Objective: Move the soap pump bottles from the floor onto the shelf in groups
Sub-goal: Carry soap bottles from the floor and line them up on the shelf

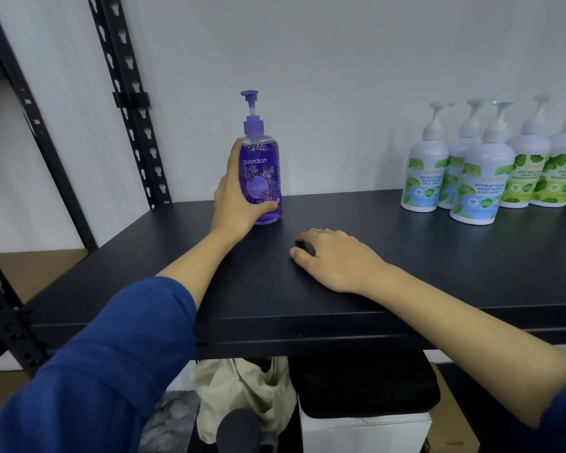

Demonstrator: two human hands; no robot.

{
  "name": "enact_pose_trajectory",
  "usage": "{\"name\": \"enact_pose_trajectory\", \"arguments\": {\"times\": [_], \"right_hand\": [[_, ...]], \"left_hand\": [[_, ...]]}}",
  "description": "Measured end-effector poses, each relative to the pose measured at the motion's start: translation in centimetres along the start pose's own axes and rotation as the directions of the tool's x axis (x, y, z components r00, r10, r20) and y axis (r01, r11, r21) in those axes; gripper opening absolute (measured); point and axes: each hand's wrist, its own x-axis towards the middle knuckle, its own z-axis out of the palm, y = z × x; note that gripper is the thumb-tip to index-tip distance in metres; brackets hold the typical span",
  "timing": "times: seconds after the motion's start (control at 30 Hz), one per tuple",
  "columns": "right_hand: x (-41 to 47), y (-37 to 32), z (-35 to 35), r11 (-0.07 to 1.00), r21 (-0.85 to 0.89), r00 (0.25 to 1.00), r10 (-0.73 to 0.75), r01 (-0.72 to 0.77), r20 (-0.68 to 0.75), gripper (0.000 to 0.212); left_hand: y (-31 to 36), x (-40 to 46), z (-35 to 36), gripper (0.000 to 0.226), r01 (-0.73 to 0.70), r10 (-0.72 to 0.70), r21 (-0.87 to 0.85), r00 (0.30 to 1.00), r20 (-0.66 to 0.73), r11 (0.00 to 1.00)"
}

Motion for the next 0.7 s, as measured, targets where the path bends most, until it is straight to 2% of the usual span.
{"name": "enact_pose_trajectory", "arguments": {"times": [0.53, 0.63, 0.7], "right_hand": [[0.3, 0.2, 0.3, 1.000, 0.002, 1.000, -0.016, 0.016, -0.024, 0.047], [0.3, 0.2, 0.3, 1.000, 0.007, 1.000, -0.015, 0.015, -0.027, 0.047], [0.2, 0.1, 0.3, 1.000, 0.009, 1.000, -0.012, 0.012, -0.024, 0.047]], "left_hand": [[0.4, -0.1, -0.3, 0.114, 0.012, -0.012, -0.007, 0.998, 0.054, 1.000], [0.7, -0.3, -0.6, 0.116, 0.010, -0.015, 0.061, 0.997, 0.079, 0.998], [1.1, -0.6, -1.1, 0.120, -0.001, -0.021, 0.187, 0.993, 0.116, 0.982]]}}
